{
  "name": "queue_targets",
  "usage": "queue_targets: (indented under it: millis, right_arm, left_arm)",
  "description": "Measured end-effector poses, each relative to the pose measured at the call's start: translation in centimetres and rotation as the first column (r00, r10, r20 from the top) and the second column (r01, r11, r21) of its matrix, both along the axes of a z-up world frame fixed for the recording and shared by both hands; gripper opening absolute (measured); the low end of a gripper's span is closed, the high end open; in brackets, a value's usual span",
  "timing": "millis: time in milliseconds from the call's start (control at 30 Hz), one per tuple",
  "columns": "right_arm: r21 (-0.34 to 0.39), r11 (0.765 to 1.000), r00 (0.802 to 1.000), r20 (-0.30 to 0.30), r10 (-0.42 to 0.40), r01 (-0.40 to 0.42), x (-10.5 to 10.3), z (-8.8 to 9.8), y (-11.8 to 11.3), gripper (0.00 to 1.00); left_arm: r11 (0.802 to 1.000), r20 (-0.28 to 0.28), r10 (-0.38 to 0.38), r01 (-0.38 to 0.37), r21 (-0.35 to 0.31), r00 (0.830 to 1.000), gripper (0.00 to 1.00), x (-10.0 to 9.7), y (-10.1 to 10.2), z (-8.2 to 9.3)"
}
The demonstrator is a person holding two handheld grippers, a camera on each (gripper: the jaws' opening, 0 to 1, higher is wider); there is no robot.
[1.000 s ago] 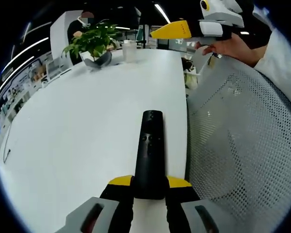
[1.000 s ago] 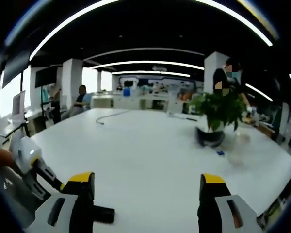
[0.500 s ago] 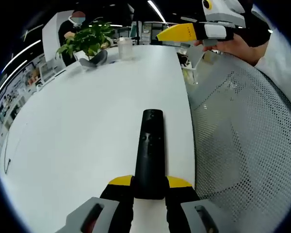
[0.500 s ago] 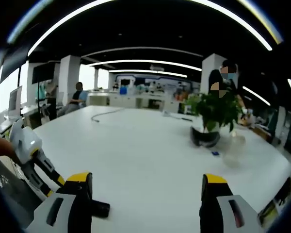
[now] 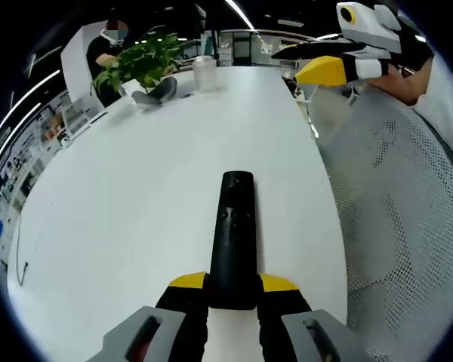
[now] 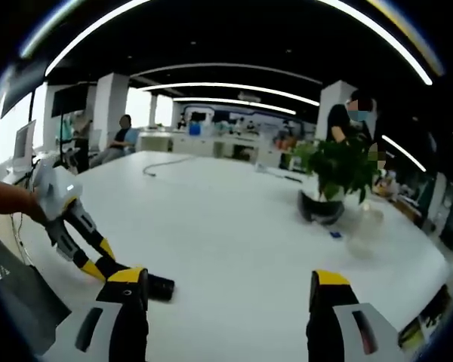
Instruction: Press the specified remote control buttons in sequence, fully releasing each button before pressing the next.
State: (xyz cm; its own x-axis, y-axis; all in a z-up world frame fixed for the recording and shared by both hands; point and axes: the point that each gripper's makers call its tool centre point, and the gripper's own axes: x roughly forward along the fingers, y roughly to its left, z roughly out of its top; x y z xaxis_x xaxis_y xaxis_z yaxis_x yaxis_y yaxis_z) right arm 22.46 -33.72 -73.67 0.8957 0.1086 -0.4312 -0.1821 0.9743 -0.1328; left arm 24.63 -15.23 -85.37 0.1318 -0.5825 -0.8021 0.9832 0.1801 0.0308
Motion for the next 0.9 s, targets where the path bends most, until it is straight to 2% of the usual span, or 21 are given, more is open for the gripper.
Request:
queue_targets:
  millis: [567, 900]
  right_arm:
    - [-0.004, 1.000, 0.999, -0.038, -0.001, 0.001, -0.1, -0.7, 0.0, 0.85]
    - [-0.013, 1.000, 0.998, -0.060, 0.003, -0.004, -0.2, -1.2, 0.1, 0.85]
  left_arm:
    - [0.999, 0.056, 0.032, -0.033, 0.026, 0.998, 0.23, 7.7, 1.2, 0.2]
    - [0.997, 0.115, -0.028, 0.021, 0.068, 0.993, 0.23, 11.5, 1.7, 1.2]
